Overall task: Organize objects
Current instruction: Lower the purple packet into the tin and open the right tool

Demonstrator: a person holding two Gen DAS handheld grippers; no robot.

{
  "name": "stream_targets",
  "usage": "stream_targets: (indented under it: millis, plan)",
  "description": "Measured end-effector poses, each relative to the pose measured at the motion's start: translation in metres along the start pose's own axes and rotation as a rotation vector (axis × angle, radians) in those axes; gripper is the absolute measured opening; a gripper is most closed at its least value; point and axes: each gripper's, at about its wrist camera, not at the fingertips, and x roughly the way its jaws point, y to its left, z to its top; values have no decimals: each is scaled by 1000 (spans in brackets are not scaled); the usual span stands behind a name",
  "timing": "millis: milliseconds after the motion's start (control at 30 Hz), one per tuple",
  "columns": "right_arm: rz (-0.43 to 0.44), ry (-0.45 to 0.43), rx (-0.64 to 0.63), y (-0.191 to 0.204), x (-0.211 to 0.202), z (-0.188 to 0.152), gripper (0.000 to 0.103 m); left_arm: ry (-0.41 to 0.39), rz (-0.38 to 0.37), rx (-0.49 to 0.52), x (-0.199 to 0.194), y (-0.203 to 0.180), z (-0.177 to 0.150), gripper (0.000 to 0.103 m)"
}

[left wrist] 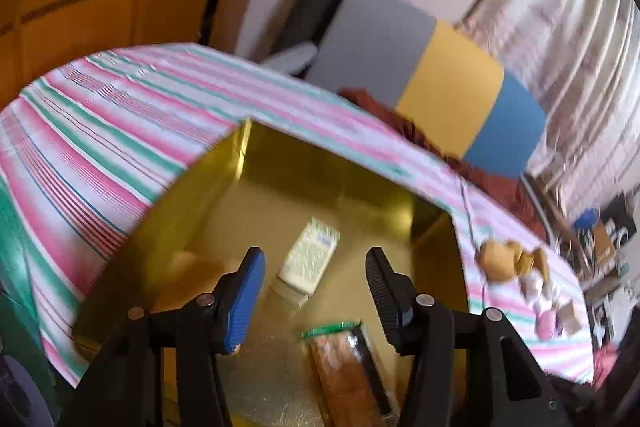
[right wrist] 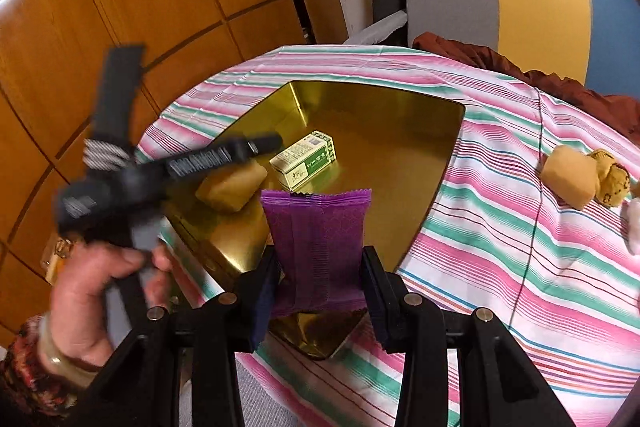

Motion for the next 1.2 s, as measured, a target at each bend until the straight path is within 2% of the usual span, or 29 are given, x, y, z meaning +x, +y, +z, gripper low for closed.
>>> stream_targets:
  millis: [133,367,467,967,1067,1200]
  plan:
    - [-24,10,-9,2,12,2,41,-67,-1,-20,-21,0,10,58]
    - [-83,-1,12,-2,19,6,48,-101,-26,-19,-34,-8,17,59]
    - [-77,-18,21,-4,12,6,53,-95,-30,-18,-33,-10,16,59]
    - [-58,-37,54,-11,2,1,53,-62,-43,14,-27,-29,1,59]
    - [-78,-42,51,-19,-6,-3,53,-41,-62,39,-23,-39,-5,59]
    - [-134,-38,79,-48,-22,-12,56,-7,-96,94,-18,-60,-17,59]
